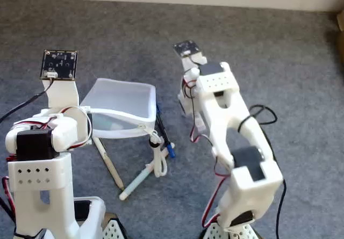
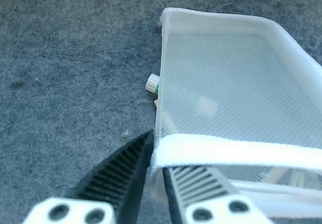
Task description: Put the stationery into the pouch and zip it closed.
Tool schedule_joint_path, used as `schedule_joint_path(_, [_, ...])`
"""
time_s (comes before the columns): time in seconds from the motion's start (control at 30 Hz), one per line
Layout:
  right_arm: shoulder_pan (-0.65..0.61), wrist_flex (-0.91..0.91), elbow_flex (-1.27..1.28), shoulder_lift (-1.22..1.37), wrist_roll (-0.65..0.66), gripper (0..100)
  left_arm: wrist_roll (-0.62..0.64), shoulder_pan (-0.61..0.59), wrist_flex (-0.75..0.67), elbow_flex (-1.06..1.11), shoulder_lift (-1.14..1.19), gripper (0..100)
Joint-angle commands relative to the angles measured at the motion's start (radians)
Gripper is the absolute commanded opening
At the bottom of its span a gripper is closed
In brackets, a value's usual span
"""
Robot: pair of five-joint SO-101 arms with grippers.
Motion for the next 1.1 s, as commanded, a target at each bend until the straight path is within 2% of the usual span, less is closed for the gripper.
schedule_joint_path(0.0, [0.013, -0.047, 0.064, -0.148, 0.011, 0.5, -0.005, -0.007, 0.008, -0.016, 0.005, 1])
schedule_joint_path(0.1, [0.024, -0.062, 0.125, -0.222, 0.008, 0.5, -0.086, -0.005, 0.011, -0.033, 0.005, 1])
schedule_joint_path(0.17, [0.039, -0.061, 0.147, -0.282, -0.040, 0.5, -0.118, -0.005, 0.025, -0.048, 0.005, 1])
schedule_joint_path(0.3, [0.068, -0.048, 0.157, -0.394, -0.103, 0.5, -0.120, -0.005, 0.075, -0.101, 0.005, 5])
schedule_joint_path(0.4, [0.067, 0.005, 0.156, -0.446, -0.132, 0.5, -0.029, -0.004, 0.129, -0.140, 0.012, 9])
schedule_joint_path(0.5, [0.064, 0.036, 0.150, -0.486, -0.167, 0.5, 0.029, 0.054, 0.152, -0.150, 0.012, 10])
schedule_joint_path(0.63, [0.061, 0.041, 0.148, -0.565, -0.172, 0.5, 0.115, 0.114, 0.124, -0.157, 0.015, 1])
schedule_joint_path(0.77, [0.058, 0.041, 0.154, -0.657, -0.172, 0.5, 0.118, 0.116, 0.118, -0.173, 0.015, 0])
schedule_joint_path(1.07, [-0.035, 0.084, 0.151, -0.892, -0.173, 0.5, 0.115, 0.114, 0.114, -0.173, 0.015, 1])
